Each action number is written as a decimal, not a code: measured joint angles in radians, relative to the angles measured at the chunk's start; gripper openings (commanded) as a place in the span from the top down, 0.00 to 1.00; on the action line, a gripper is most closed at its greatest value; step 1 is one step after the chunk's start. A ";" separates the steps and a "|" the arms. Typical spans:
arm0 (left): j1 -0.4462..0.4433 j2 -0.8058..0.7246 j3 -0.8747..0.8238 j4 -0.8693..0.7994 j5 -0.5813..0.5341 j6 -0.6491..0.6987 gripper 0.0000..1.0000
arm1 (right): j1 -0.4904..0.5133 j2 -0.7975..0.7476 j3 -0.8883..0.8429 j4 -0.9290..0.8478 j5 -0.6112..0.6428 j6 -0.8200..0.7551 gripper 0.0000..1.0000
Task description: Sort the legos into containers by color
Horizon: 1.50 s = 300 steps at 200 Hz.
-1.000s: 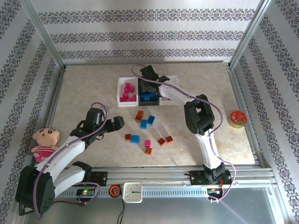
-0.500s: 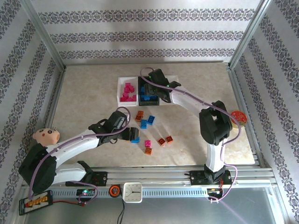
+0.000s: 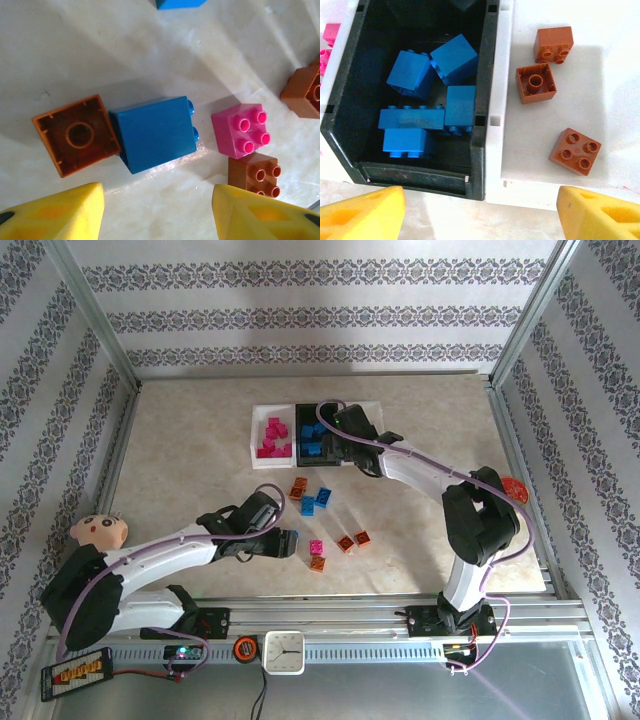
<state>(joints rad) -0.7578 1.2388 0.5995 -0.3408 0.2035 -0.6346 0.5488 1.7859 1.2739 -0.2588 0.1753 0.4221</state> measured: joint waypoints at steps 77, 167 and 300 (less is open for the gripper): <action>-0.002 0.135 0.079 0.009 -0.065 0.031 0.39 | -0.033 -0.068 -0.070 0.038 -0.012 0.019 0.20; -0.064 0.290 0.159 0.016 -0.156 0.102 0.37 | -0.063 -0.088 -0.121 0.073 -0.039 0.028 0.20; 0.035 0.184 0.280 0.046 -0.170 0.123 0.60 | -0.063 -0.197 -0.238 0.099 -0.047 0.074 0.20</action>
<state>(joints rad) -0.7223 1.4231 0.8799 -0.2951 0.0338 -0.5114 0.4862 1.5887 1.0363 -0.1596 0.1284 0.4957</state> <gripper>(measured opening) 0.424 0.795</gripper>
